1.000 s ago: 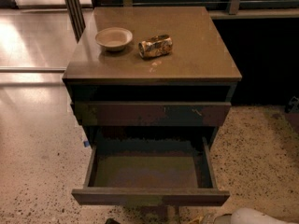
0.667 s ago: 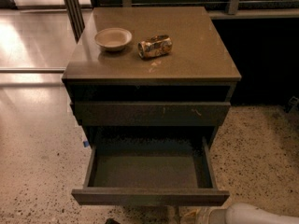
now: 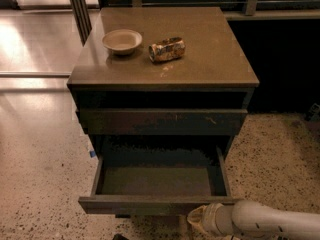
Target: Close middle drawer
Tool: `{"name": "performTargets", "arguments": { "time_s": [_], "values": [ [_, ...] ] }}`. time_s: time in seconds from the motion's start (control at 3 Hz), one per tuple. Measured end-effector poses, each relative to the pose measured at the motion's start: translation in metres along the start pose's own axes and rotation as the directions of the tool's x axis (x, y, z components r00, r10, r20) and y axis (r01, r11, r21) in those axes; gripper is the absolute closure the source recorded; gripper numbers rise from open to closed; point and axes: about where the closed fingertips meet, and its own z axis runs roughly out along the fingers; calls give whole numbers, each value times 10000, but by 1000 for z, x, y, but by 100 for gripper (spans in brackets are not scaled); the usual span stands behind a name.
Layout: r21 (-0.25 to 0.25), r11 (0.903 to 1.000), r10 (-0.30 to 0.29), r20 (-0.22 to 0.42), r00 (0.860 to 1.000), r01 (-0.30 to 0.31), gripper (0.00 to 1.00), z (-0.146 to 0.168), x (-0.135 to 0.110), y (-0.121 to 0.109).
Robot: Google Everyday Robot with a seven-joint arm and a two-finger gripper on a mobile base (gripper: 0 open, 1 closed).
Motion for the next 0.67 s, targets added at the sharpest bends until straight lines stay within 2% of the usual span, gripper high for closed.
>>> {"name": "performTargets", "arguments": {
  "time_s": [0.33, 0.67],
  "values": [
    [-8, 10000, -9, 34, 10000, 9, 100, 1, -1, -1],
    [-85, 9999, -99, 381, 9992, 102, 100, 7, -9, -11]
  ]
}}
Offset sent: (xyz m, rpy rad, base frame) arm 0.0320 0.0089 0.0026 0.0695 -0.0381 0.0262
